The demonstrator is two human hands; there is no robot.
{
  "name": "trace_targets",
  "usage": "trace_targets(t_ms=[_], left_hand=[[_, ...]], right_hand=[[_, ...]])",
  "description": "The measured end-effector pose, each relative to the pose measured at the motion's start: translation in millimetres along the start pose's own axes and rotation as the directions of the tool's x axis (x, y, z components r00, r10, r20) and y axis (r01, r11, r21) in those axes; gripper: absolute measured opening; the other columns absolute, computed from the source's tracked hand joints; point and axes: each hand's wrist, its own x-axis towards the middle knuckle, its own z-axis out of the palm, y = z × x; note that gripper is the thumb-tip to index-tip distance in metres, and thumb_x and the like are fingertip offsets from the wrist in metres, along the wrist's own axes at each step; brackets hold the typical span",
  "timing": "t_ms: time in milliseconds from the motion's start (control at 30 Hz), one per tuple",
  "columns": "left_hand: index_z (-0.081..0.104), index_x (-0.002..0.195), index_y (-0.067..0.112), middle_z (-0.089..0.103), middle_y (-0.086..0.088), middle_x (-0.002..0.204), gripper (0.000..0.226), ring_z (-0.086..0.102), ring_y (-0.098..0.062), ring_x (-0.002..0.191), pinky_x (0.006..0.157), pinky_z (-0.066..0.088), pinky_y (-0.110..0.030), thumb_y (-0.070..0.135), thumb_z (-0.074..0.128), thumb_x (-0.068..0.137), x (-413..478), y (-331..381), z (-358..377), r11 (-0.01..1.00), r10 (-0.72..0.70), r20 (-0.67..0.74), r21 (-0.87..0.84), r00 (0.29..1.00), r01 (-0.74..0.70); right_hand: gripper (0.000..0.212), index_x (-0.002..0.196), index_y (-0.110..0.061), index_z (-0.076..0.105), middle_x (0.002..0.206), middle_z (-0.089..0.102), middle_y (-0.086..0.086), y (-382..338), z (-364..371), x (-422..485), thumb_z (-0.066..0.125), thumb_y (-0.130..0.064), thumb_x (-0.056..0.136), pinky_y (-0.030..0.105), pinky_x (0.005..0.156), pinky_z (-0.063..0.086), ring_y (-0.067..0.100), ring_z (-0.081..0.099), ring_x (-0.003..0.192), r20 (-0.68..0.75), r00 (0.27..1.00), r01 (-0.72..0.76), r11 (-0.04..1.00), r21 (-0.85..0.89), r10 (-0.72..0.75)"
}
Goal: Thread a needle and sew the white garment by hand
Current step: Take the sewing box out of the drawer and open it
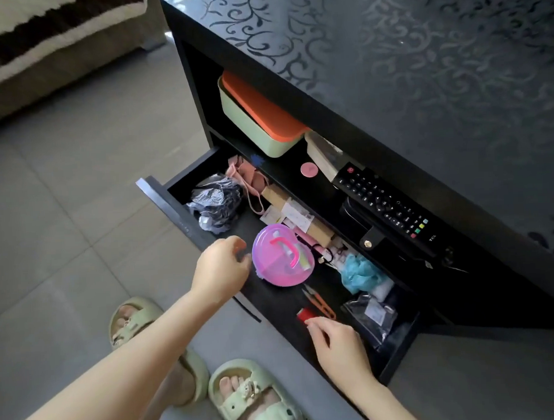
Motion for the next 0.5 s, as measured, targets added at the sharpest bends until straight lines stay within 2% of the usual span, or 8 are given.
trace_targets(t_ms=[100,167,267,367,433,500], left_hand=[[0.058,0.117,0.013,0.061,-0.006,0.115,0.031,0.056,-0.024,0.105,0.076,0.037,-0.026,0.027,0.058,0.09,6.9,0.9,7.4,0.999,0.008,0.093,0.042,0.996,-0.012],[0.055,0.122,0.012,0.059,-0.007,0.117,0.038,0.054,-0.024,0.106,0.077,0.036,-0.026,0.034,0.058,0.091,14.1,-1.2,13.2,0.997,0.001,0.157,0.078,0.988,-0.014],[0.052,0.12,0.009,0.057,-0.009,0.117,0.043,0.052,-0.023,0.098,0.074,0.036,-0.026,0.039,0.06,0.09,28.6,-4.0,23.2,0.993,-0.042,0.239,0.12,0.97,0.013],[0.048,0.112,0.006,0.058,-0.012,0.115,0.044,0.049,-0.023,0.088,0.069,0.036,-0.028,0.041,0.062,0.087,43.8,-1.6,33.3,0.989,-0.105,0.297,0.132,0.949,0.068],[0.044,0.122,0.004,0.056,-0.011,0.12,0.056,0.054,-0.027,0.099,0.072,0.041,-0.03,0.043,0.063,0.086,53.9,0.5,42.2,0.987,-0.159,0.337,0.09,0.928,0.137],[0.042,0.127,0.003,0.057,-0.011,0.12,0.065,0.057,-0.027,0.105,0.076,0.046,-0.032,0.045,0.066,0.083,64.3,-0.1,52.5,0.969,-0.226,0.384,0.0,0.895,0.245]], right_hand=[[0.017,0.101,-0.018,0.068,0.098,0.071,-0.003,9.2,1.7,12.0,0.053,-0.02,0.095,0.027,0.076,0.047,0.017,0.065,0.09,-0.095,0.988,-0.12,0.993,-0.007,0.119],[0.017,0.105,-0.017,0.064,0.104,0.067,-0.002,12.4,6.4,26.9,0.052,-0.023,0.096,0.025,0.078,0.046,0.016,0.062,0.095,-0.068,0.986,-0.155,0.985,-0.069,0.15],[0.023,0.11,-0.016,0.057,0.111,0.061,0.0,8.5,15.5,50.2,0.051,-0.033,0.096,0.028,0.08,0.043,0.02,0.059,0.105,0.029,0.983,-0.169,0.946,-0.276,0.184],[0.027,0.119,-0.014,0.052,0.121,0.057,0.003,3.5,28.5,66.4,0.051,-0.029,0.097,0.031,0.086,0.046,0.022,0.057,0.112,0.095,0.965,-0.18,0.878,-0.443,0.246],[0.027,0.124,-0.012,0.051,0.124,0.057,0.005,4.1,36.2,74.2,0.049,-0.017,0.097,0.031,0.087,0.047,0.022,0.058,0.113,0.085,0.957,-0.205,0.851,-0.483,0.279],[0.027,0.123,-0.012,0.051,0.124,0.058,0.006,7.2,39.0,80.1,0.05,-0.014,0.096,0.031,0.087,0.048,0.023,0.059,0.113,0.076,0.947,-0.238,0.842,-0.483,0.311]])
